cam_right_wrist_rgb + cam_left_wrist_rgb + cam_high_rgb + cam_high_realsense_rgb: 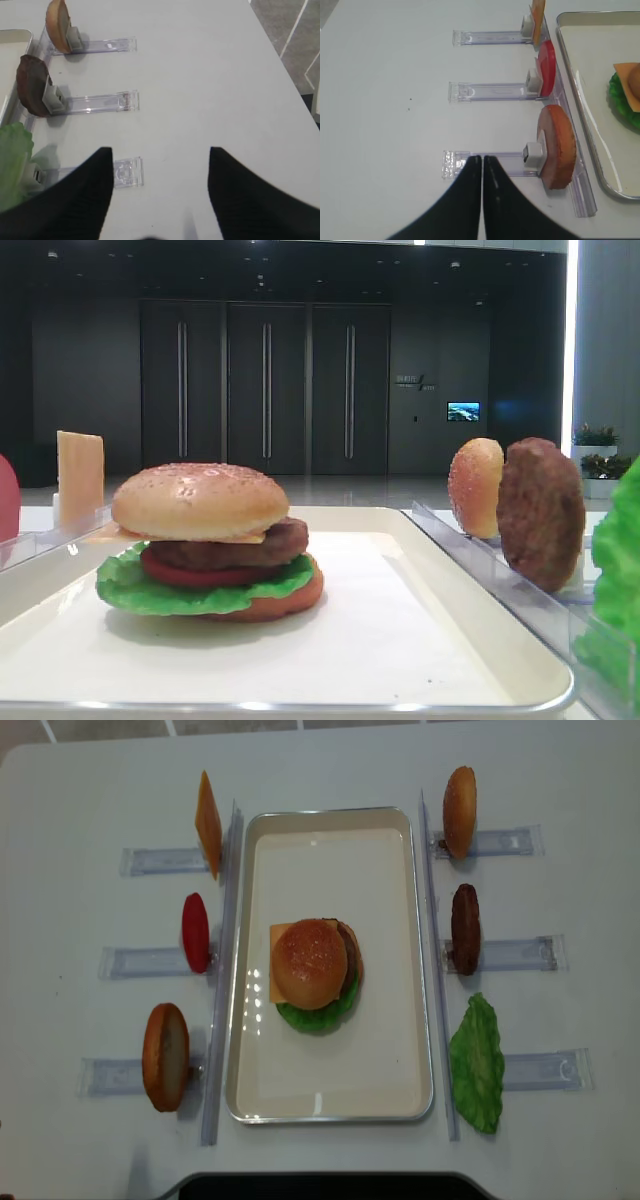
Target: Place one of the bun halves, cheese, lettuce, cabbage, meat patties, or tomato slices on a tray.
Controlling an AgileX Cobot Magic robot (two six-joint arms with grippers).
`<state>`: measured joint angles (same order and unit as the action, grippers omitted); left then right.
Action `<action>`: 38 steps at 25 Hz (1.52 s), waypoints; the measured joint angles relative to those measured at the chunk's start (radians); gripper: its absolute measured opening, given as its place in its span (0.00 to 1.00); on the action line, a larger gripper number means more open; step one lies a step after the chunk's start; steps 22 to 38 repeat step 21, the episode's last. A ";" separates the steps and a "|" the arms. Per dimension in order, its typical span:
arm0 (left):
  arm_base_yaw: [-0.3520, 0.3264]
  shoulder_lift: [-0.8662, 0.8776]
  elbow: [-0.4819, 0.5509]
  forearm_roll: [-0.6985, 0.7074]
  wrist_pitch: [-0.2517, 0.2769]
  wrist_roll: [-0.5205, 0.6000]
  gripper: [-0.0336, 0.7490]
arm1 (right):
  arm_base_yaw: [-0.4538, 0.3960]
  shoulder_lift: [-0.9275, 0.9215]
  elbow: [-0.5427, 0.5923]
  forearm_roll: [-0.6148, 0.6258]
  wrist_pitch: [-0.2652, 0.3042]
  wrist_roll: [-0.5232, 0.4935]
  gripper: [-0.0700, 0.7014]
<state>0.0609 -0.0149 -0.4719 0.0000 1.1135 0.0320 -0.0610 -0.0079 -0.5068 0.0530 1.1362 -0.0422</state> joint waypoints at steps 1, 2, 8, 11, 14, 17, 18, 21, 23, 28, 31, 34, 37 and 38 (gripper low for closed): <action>0.000 0.000 0.000 0.000 0.000 0.000 0.04 | 0.000 0.000 0.000 0.000 0.000 0.000 0.61; 0.000 0.000 0.000 0.000 0.000 0.000 0.04 | 0.000 0.000 0.000 0.000 0.000 0.000 0.61; 0.000 0.000 0.000 0.000 0.000 0.000 0.04 | 0.000 0.000 0.000 0.000 0.000 0.000 0.61; 0.000 0.000 0.000 0.000 0.000 0.000 0.04 | 0.000 0.000 0.000 0.000 0.000 0.000 0.61; 0.000 0.000 0.000 0.000 0.000 0.000 0.04 | 0.000 0.000 0.000 0.001 0.000 0.000 0.61; 0.000 0.000 0.000 0.000 0.000 0.000 0.04 | 0.000 0.000 0.000 0.003 0.000 0.000 0.61; 0.000 0.000 0.000 0.000 0.000 0.000 0.04 | 0.000 0.000 0.000 0.003 0.000 0.000 0.61; 0.000 0.000 0.000 0.000 0.000 0.000 0.04 | 0.000 0.000 0.000 0.003 0.000 0.000 0.61; 0.000 0.000 0.000 0.000 0.000 0.000 0.04 | 0.000 0.000 0.000 0.003 0.000 0.000 0.61; 0.000 0.000 0.000 0.000 0.000 0.000 0.04 | 0.000 0.000 0.000 0.003 0.000 0.000 0.61; 0.000 0.000 0.000 0.000 0.000 0.000 0.04 | 0.000 0.000 0.000 0.003 0.000 0.000 0.61; 0.000 0.000 0.000 0.000 0.000 0.000 0.04 | 0.000 0.000 0.000 0.003 0.000 0.000 0.61; 0.000 0.000 0.000 0.000 0.000 0.000 0.04 | 0.000 0.000 0.000 0.003 0.000 0.000 0.61; 0.000 0.000 0.000 0.000 0.000 0.000 0.04 | 0.000 0.000 0.000 0.003 0.000 0.000 0.61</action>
